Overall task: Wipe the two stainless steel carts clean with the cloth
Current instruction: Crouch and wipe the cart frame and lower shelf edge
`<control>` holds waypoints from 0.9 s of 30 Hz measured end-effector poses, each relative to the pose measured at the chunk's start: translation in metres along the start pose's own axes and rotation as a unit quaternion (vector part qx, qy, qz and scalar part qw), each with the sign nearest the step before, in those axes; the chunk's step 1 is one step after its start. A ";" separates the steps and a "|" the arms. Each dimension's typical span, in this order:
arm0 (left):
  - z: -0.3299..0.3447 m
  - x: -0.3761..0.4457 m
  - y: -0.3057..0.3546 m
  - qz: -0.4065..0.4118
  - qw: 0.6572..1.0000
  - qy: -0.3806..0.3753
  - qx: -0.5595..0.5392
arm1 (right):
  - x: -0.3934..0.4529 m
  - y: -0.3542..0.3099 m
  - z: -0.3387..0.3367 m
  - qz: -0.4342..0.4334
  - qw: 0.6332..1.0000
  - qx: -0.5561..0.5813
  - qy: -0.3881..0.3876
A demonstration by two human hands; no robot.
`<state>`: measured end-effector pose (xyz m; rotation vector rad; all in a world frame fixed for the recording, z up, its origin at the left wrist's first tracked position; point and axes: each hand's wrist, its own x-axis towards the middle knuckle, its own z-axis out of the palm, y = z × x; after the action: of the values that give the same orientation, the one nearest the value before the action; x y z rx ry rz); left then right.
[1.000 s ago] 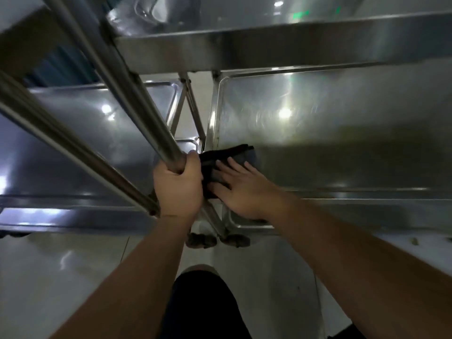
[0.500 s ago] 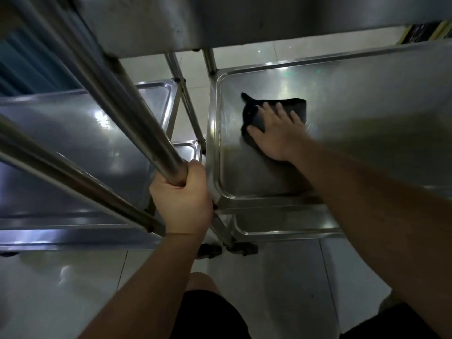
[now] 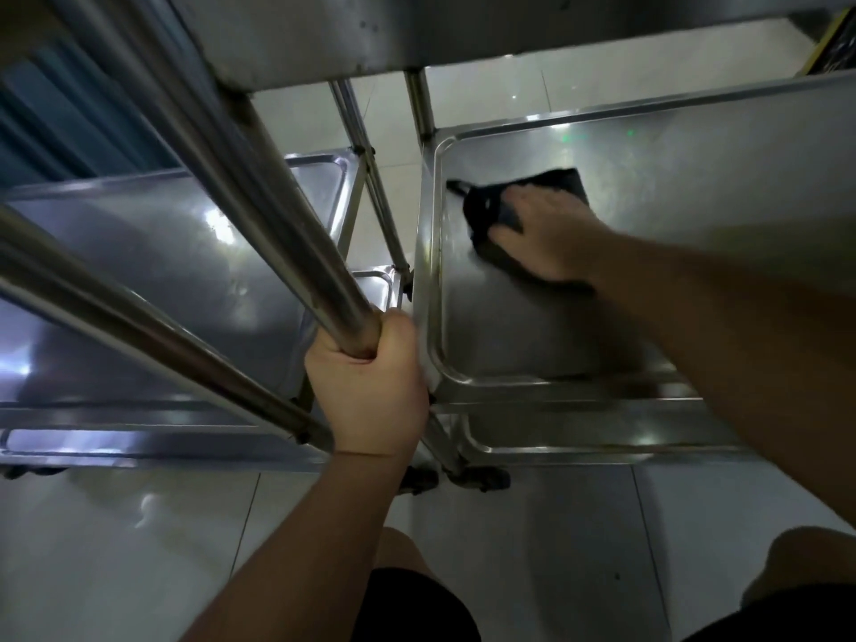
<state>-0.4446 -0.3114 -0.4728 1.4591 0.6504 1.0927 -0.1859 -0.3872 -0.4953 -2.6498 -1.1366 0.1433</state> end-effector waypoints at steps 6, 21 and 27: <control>-0.001 0.000 0.004 0.000 1.000 -0.014 -0.013 | 0.066 -0.057 0.015 0.028 0.995 0.008 -0.094; 0.001 0.001 0.004 0.006 0.999 -0.039 -0.036 | -0.088 -0.034 0.017 -0.279 0.951 -0.018 -0.134; 0.003 0.002 0.003 0.006 0.999 -0.036 -0.039 | 0.040 -0.046 0.020 -0.021 0.996 -0.021 -0.083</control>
<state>-0.4419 -0.3111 -0.4688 1.4310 0.5434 1.0583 -0.1946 -0.3239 -0.5015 -2.6907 -1.2584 0.3405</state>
